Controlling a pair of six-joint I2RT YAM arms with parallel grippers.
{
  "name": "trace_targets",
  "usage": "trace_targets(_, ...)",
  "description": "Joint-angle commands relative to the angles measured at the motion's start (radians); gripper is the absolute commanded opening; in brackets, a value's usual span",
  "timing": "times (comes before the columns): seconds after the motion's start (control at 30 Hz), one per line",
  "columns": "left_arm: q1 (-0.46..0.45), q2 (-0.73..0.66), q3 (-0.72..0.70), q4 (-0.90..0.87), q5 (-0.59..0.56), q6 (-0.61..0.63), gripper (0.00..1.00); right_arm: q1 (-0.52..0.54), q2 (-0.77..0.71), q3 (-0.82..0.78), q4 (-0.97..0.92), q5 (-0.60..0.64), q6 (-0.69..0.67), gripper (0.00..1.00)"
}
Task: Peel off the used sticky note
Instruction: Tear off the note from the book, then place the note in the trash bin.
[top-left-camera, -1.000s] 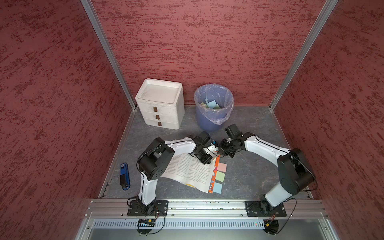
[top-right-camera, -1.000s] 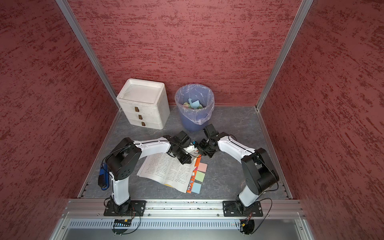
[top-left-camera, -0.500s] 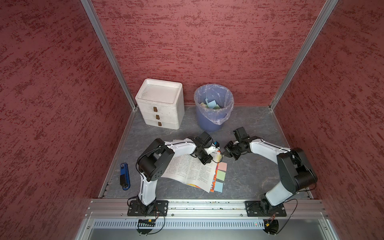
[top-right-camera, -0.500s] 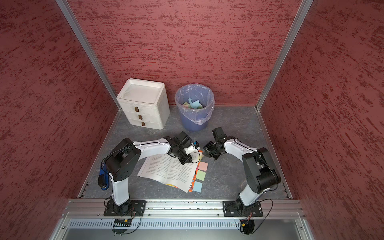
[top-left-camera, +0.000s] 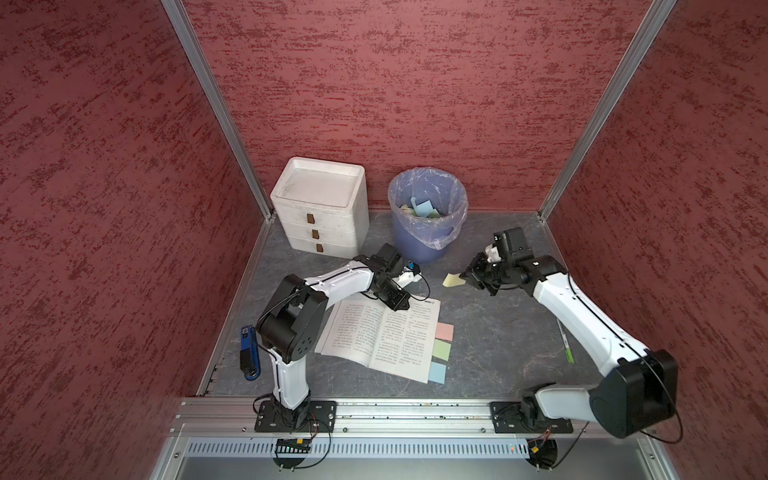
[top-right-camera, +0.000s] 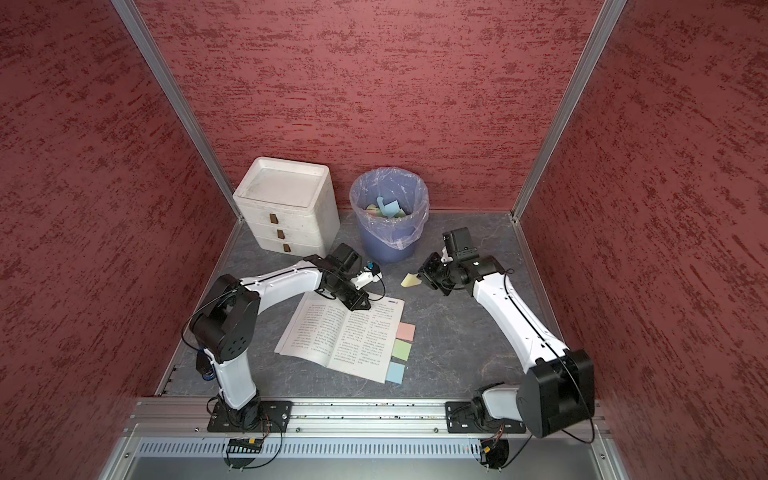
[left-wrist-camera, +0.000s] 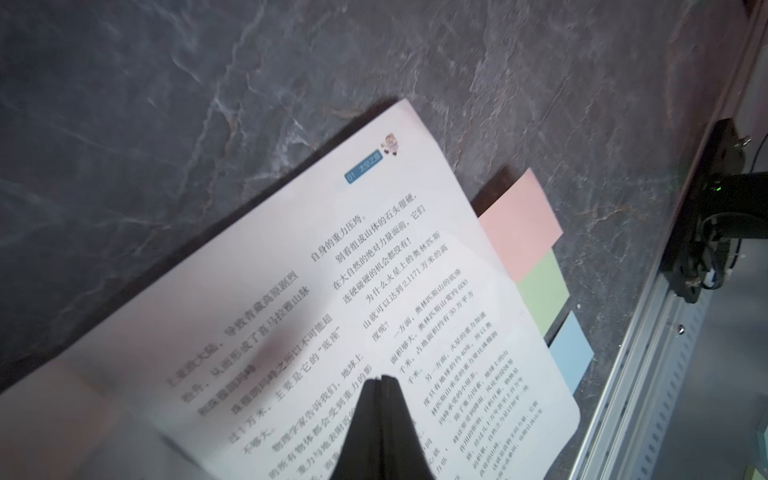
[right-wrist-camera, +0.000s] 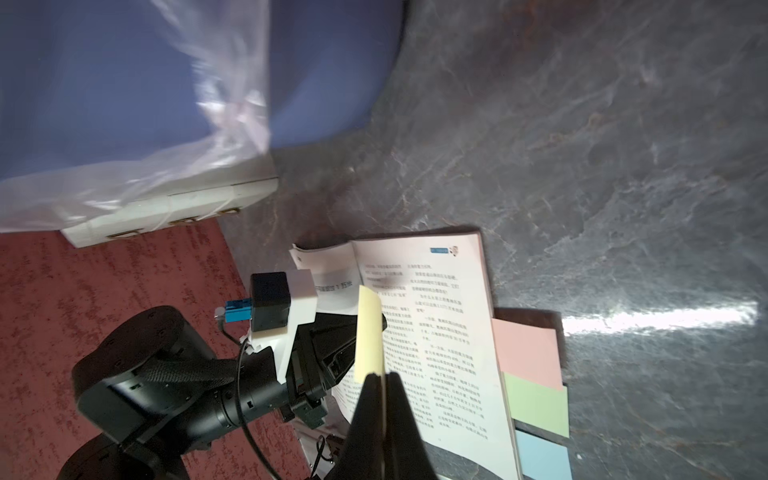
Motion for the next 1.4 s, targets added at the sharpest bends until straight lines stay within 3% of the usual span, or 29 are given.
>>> trace_targets(0.0,0.049,-0.082,0.033,-0.1,0.07,0.019,0.07,-0.005,-0.039,0.137,-0.171,0.111,-0.142,0.0)
trace_targets(0.1,0.124,-0.147,0.01,-0.144,0.102,0.037,0.13,-0.004,-0.024,0.304,-0.228,0.131,-0.211,0.0)
trace_targets(0.23,0.226,-0.238,-0.04,-0.206,0.121,0.086,0.2,0.0,0.101,0.578,-0.294,0.154,-0.28,0.0)
trace_targets(0.43,0.321,-0.329,-0.103,-0.282,0.155,0.14,0.4,0.017,0.413,0.997,-0.372,0.18,-0.33,0.0)
trace_targets(0.5,0.348,-0.355,-0.123,-0.301,0.165,0.155,0.47,0.039,0.557,1.213,-0.447,0.215,-0.358,0.0)
trace_targets(0.57,0.377,-0.374,-0.139,-0.322,0.167,0.177,0.5,0.059,0.723,1.446,-0.527,0.251,-0.383,0.0)
trace_targets(0.63,0.41,-0.39,-0.155,-0.332,0.164,0.195,0.5,0.073,0.797,1.556,-0.528,0.261,-0.398,0.01)
trace_targets(0.83,0.483,-0.409,-0.203,-0.354,0.135,0.26,0.47,0.124,0.846,1.508,-0.379,0.385,-0.498,0.12)
trace_targets(1.03,0.492,-0.418,-0.258,-0.318,0.105,0.275,0.46,0.166,0.868,1.505,-0.252,0.498,-0.631,0.35)
trace_targets(1.23,0.494,-0.411,-0.289,-0.274,0.061,0.273,0.44,0.195,0.86,1.507,-0.165,0.568,-0.719,0.69)
trace_targets(1.37,0.494,-0.406,-0.319,-0.227,-0.01,0.276,0.43,0.233,0.806,1.502,-0.222,0.627,-0.727,0.74)
